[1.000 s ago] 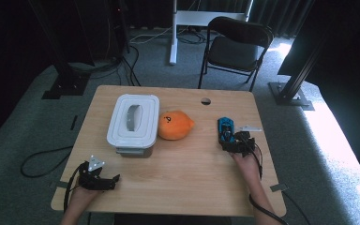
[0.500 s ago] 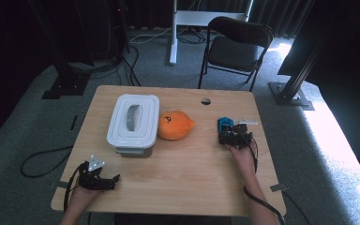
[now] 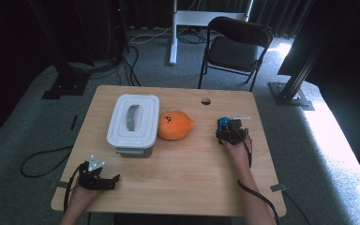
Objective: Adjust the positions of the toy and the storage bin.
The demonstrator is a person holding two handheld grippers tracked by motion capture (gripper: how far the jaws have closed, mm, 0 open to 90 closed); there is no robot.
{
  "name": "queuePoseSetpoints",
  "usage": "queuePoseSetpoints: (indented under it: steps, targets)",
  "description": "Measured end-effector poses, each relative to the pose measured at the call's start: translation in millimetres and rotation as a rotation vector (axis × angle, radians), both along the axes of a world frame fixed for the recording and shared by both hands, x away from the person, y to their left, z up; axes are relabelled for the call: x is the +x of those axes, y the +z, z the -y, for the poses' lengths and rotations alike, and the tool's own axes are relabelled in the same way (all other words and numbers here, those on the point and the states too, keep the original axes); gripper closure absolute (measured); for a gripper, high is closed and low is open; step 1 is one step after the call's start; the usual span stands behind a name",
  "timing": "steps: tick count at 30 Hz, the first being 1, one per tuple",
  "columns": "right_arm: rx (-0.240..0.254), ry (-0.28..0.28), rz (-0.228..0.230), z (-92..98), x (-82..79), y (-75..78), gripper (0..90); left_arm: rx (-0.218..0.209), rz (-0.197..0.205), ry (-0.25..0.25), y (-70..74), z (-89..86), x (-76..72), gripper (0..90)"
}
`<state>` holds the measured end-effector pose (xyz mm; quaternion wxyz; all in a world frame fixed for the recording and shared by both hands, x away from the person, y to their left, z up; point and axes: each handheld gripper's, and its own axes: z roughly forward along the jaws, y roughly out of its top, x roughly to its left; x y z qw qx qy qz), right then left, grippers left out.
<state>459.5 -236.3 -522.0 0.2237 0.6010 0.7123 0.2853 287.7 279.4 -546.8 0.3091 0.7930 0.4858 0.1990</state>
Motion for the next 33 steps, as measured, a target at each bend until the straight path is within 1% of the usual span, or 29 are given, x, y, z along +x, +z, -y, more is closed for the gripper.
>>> queuePoseSetpoints:
  steps: [1,2,4,5,6,9,11,14,15,18,19,20,25,27,28,32,33]
  targets:
    - [-0.004,-0.008,-0.001,-0.1,1.7,-0.4,13.3,0.000,0.000,0.000,0.0,0.0,0.0,0.3]
    - [0.002,-0.009,-0.008,-0.1,3.5,-0.6,13.3,0.000,0.000,0.000,0.0,0.0,0.0,0.3]
    - [-0.001,-0.008,-0.011,-0.3,5.2,-1.1,13.3,0.000,0.000,0.000,0.0,0.0,0.0,0.3]
    - [-0.012,-0.013,-0.011,-1.0,6.5,-1.3,13.3,0.000,0.000,0.000,0.0,0.0,0.0,0.3]
    - [-0.006,-0.013,-0.022,-2.3,9.3,-2.2,13.3,0.000,0.000,0.000,0.0,0.0,0.0,0.2]
    - [-0.022,-0.020,-0.028,-3.7,12.7,-4.6,13.9,0.000,0.000,0.000,0.0,0.0,0.0,0.3]
    - [-0.018,-0.027,-0.031,-3.6,13.5,-5.5,14.0,0.000,0.000,0.000,0.0,0.0,0.0,0.3]
    - [-0.025,-0.036,-0.054,-3.2,15.7,-10.8,15.6,0.000,0.000,0.000,0.0,0.0,0.0,0.3]
    - [-0.014,-0.036,-0.068,-2.6,16.3,-12.7,15.6,0.000,0.000,0.000,0.0,0.0,0.0,0.3]
    - [-0.007,-0.043,-0.066,-2.0,15.7,-13.6,16.9,0.000,0.000,0.000,0.0,0.0,0.0,0.2]
    - [-0.028,-0.046,-0.057,-5.7,14.7,-14.1,18.9,0.000,0.000,0.000,0.0,0.0,0.0,0.2]
    - [-0.026,-0.053,-0.059,-6.2,14.7,-14.0,19.1,0.000,0.000,0.000,0.0,0.0,0.0,0.3]
    - [-0.027,-0.051,-0.064,-5.7,14.4,-13.4,20.0,0.000,0.000,0.000,0.0,0.0,0.0,0.3]
    - [-0.026,-0.065,-0.062,-6.4,13.4,-13.2,21.7,0.000,0.000,0.000,0.0,0.0,0.0,0.3]
    - [-0.038,-0.076,-0.061,-8.1,13.3,-12.2,23.4,0.000,0.000,0.000,0.0,0.0,0.0,0.3]
    - [-0.044,-0.081,-0.067,-8.6,14.7,-11.2,24.4,0.000,0.000,0.000,0.0,0.0,0.0,0.3]
    - [-0.051,-0.077,-0.068,-8.5,15.1,-10.7,24.7,0.000,0.000,0.000,0.0,0.0,0.0,0.3]
